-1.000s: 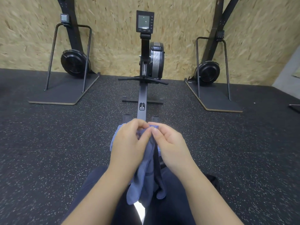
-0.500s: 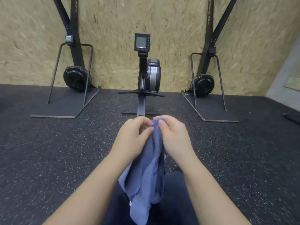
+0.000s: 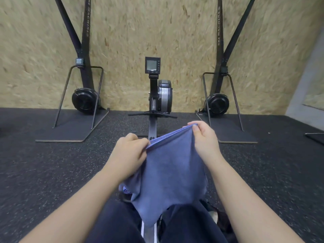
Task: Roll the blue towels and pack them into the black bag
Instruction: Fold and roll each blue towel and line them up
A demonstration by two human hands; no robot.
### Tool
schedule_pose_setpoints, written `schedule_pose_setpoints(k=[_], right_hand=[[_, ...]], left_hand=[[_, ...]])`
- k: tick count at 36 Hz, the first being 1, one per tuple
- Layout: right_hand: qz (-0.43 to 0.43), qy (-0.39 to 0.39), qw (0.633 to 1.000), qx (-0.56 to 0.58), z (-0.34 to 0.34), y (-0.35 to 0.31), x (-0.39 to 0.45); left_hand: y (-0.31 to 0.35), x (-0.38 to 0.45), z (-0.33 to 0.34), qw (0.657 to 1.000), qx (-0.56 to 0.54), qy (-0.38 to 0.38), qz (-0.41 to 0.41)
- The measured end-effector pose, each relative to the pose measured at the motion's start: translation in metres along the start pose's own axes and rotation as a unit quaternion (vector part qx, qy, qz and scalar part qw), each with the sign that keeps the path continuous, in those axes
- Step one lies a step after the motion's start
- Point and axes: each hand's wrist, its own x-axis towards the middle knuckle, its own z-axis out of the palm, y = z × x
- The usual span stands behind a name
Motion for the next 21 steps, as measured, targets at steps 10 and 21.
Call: schedule_pose_setpoints(k=[10, 21], right_hand=[[0.047, 0.07, 0.996, -0.009, -0.022, 0.022, 0.024], [0.065, 0.069, 0.993, -0.074, -0.024, 0.036, 0.026]], left_hand=[[-0.058, -0.008, -0.006, 0.988, 0.149, -0.026, -0.011], [-0.045, 0.007, -0.029, 0.992, 0.101, 0.05, -0.052]])
